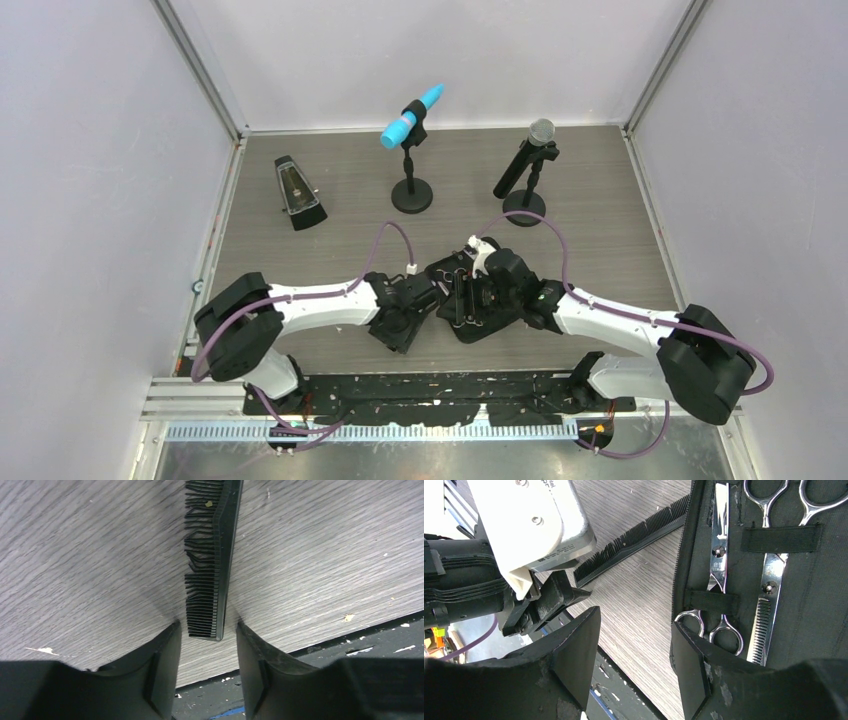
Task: Sort the hair-cutting tools
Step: Pick up the comb at the center of the board, then place the comb in the hairdressing tool bag.
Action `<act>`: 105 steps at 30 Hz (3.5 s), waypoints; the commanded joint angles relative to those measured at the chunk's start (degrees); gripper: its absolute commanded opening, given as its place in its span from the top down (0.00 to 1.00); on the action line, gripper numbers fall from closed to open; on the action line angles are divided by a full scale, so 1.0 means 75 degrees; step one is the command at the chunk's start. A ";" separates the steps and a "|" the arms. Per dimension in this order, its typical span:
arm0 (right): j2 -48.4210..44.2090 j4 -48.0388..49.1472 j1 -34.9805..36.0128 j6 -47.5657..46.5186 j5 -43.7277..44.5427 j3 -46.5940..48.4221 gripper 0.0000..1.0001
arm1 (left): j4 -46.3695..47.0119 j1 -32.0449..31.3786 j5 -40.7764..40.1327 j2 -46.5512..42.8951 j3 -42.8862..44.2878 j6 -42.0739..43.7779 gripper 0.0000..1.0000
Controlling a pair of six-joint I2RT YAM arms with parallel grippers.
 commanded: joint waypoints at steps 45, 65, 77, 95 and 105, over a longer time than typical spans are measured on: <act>0.4167 0.3001 0.0545 0.3655 -0.0358 0.1419 0.43 | 0.2027 0.2298 0.2520 -0.1349 -0.2276 -0.0060 0.95; 0.3826 0.2401 0.0623 0.3017 0.0073 0.1786 0.95 | 0.1415 0.2352 0.2072 -0.2610 -0.2086 -0.0268 0.57; 0.2069 -0.4597 -0.0085 -0.2374 0.2124 0.4363 0.95 | 0.0155 0.2713 0.0610 -0.4789 -0.1100 -0.1571 0.04; 0.3764 -0.5847 0.0150 -0.3405 0.5158 0.5219 0.93 | 0.0023 0.3058 0.0135 -0.5213 -0.1606 -0.1918 0.00; 0.4058 -0.5909 0.0626 -0.3430 0.5016 0.5442 0.90 | 0.0218 0.3113 0.0352 -0.4912 -0.1531 -0.1945 0.00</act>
